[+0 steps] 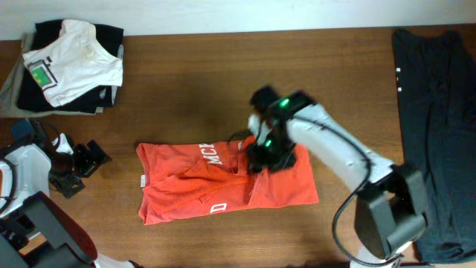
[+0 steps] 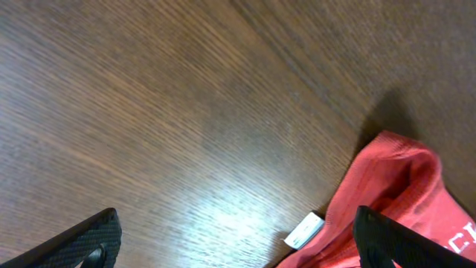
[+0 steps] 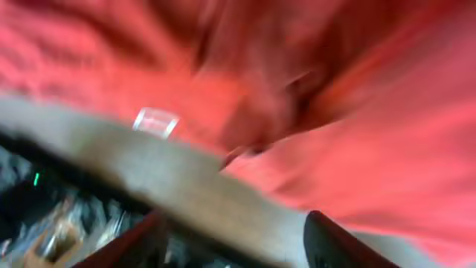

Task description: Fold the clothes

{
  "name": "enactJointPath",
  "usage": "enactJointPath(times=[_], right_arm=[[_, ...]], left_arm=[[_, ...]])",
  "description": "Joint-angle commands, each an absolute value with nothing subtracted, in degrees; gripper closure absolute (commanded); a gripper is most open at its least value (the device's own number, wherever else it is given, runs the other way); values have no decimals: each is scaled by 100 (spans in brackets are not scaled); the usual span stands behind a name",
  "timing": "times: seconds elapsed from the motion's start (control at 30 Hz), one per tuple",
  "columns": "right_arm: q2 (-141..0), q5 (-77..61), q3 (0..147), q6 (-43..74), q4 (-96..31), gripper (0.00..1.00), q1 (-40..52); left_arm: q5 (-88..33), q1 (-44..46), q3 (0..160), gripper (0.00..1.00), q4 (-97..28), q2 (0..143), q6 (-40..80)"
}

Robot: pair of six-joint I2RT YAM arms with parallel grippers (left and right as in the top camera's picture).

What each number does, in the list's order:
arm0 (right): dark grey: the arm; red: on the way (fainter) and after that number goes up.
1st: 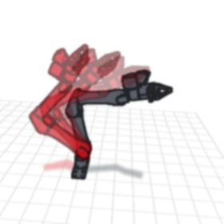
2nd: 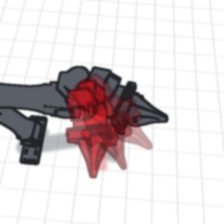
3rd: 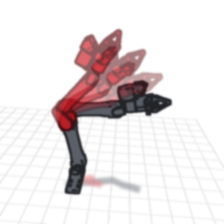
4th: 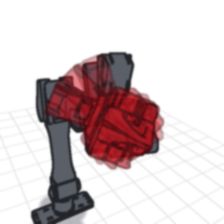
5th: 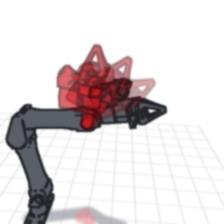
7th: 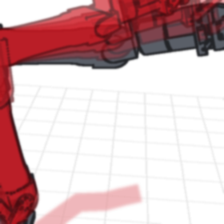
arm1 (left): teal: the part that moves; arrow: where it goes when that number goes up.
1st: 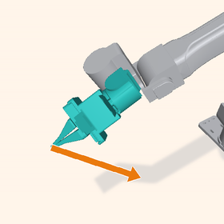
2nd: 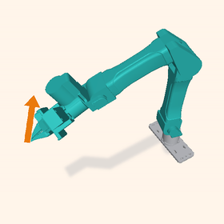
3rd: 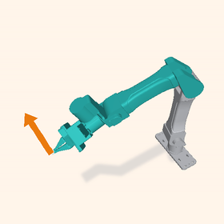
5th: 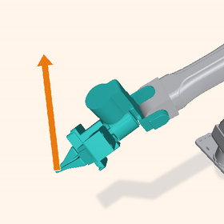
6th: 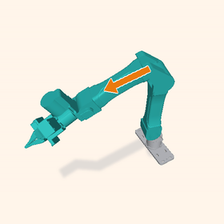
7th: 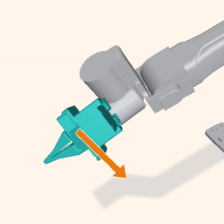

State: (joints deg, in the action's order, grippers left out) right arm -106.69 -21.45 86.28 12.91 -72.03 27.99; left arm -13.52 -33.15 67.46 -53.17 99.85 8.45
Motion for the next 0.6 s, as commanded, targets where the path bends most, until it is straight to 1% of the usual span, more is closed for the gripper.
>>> enactJointPath(times=[0.0,0.1,0.13,0.2,0.23,0.37,0.4,0.43,0.47,0.53,0.57], right_arm=[[-10650,-1302,8674,1223,-7041,8,2045],[-10833,-1619,8128,1245,-6375,9,1874],[-10989,-2032,7979,1245,-6178,12,1879],[-11292,-2808,7948,1245,-5745,30,1900],[-11316,-2891,7948,1245,-5629,32,1931],[-11408,-2674,7937,1444,-5315,32,2331],[-11437,-2676,7937,1564,-5247,37,2394],[-11450,-2681,7937,1702,-5155,61,2443],[-11450,-2681,7940,1870,-4930,74,2497],[-11450,-2744,7940,2132,-4593,94,2606],[-11450,-2738,7940,2320,-4399,96,2773]], left_arm=[[-1417,-3339,6829,1,-5317,9898,832],[-1420,-3339,6829,1,-5301,9898,834],[-1420,-3339,6829,1,-5301,9898,834],[-1420,-3339,6829,1,-5301,9898,834],[-1420,-3339,6829,1,-5304,9898,834],[-1417,-3339,6829,1,-5301,9898,832],[-1417,-3339,6829,1,-5301,9898,832],[-1417,-3339,6829,1,-5299,9898,834],[-1417,-3339,6829,1,-5297,9898,832],[-1417,-3339,6829,1,-5297,9898,832],[-1417,-3339,6829,1,-5299,9898,832]])
